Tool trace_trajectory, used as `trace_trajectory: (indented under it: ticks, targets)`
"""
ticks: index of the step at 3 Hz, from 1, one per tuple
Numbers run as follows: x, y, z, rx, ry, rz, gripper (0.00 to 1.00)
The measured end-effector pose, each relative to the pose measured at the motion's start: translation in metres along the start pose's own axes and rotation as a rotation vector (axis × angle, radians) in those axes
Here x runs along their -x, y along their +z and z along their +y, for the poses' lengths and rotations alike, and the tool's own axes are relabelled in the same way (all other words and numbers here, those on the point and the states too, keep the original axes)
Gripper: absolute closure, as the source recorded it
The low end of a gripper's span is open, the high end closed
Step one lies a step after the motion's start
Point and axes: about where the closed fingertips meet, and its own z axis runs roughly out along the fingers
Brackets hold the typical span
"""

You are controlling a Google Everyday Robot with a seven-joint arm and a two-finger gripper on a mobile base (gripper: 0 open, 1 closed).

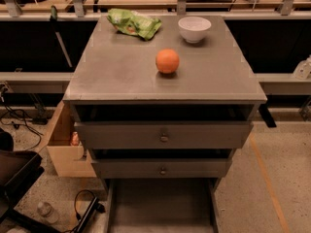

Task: Close bottom drawer

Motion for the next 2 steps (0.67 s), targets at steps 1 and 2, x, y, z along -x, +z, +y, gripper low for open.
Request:
trace_trajectory:
  ticks: [1,2]
  targets:
    - [-0.0170,0.0391,-0.0161,-0.069,-0.032,0.056,0.38]
    - [-0.0158,0.0426,-0.0105,-0.066,-0.021,0.056,0.62]
